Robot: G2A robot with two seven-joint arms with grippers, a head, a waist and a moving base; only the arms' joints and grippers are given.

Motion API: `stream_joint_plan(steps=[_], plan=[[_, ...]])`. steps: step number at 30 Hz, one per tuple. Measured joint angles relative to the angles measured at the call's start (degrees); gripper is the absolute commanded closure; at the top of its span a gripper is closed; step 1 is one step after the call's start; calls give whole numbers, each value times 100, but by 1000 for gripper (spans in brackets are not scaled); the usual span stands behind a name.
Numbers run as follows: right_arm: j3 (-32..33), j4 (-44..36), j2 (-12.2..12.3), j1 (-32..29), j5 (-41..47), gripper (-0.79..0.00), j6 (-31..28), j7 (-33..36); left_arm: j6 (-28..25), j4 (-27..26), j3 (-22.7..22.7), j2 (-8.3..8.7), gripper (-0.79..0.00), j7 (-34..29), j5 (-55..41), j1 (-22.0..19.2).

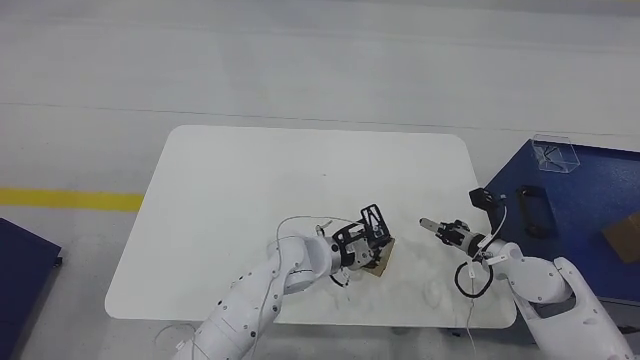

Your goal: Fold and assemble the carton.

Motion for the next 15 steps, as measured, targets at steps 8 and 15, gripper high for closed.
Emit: stream_joint_plan(steps=[8,15], plan=[[0,0,0,0,0,-785,0,0,16,315,77,-37,0,-267,-167,-97],[0,0,0,0,0,-785,0,0,-9,104,-1,-3,0,89,-93,-73]])
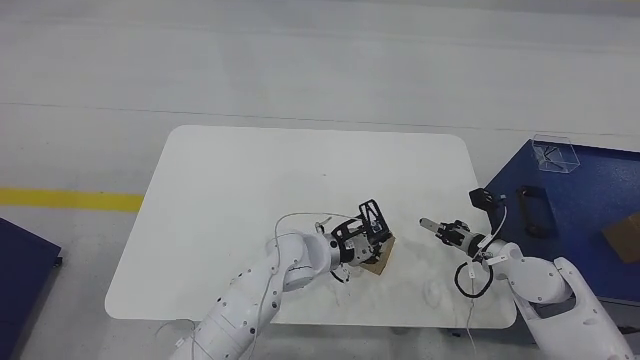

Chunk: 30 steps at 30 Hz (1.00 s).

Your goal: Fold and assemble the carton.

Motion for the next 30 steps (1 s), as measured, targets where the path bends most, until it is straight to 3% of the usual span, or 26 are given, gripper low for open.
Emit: stream_joint_plan(steps=[8,11,15,16,17,18,20,27,30], plan=[[0,0,0,0,0,-785,0,0,-106,316,102,-44,0,-280,-144,-171],[0,0,0,0,0,-785,0,0,-106,48,-53,15,0,153,-62,-71],[0,0,0,0,0,-785,0,0,48,-684,-484,213,0,964,424,433],[0,0,0,0,0,-785,0,0,51,-828,-595,260,-314,1106,512,562],[0,0,0,0,0,-785,0,0,55,-954,-699,304,-785,1208,605,685],[0,0,0,0,0,-784,0,0,58,-1046,-776,335,-5,1265,684,789],[0,0,0,0,0,-784,0,0,59,-1057,-786,339,-24,1267,698,800],[0,0,0,0,0,-785,0,0,58,-1042,-774,335,-477,1257,686,784],[0,0,0,0,0,-784,0,0,58,-1042,-775,335,-613,1257,686,784]])
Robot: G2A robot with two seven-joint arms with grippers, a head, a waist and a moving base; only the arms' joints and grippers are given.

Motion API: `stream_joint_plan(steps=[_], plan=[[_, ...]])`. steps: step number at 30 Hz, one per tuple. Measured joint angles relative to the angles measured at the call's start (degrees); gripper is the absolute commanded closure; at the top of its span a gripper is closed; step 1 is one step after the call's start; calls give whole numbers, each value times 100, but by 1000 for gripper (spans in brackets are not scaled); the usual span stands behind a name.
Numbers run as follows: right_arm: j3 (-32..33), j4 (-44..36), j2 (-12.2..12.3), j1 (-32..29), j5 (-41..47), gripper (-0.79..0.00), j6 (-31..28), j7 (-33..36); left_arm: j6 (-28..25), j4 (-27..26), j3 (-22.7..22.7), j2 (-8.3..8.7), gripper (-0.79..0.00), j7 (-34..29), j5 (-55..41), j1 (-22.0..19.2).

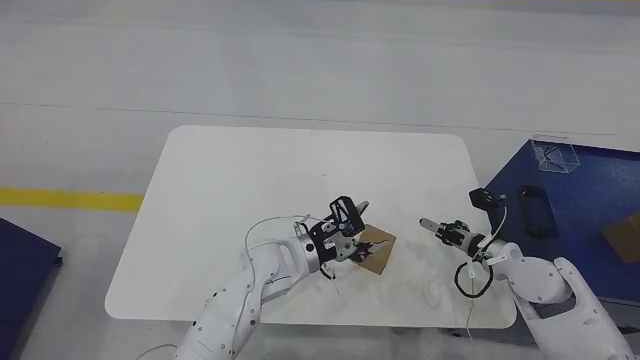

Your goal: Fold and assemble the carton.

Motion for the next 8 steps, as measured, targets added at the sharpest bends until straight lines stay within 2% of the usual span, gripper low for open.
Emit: stream_joint_plan(steps=[3,8], plan=[[0,0,0,0,0,-785,0,0,0,0,0,0,-723,0,0,0],[0,0,0,0,0,-784,0,0,0,0,0,0,-784,0,0,0]])
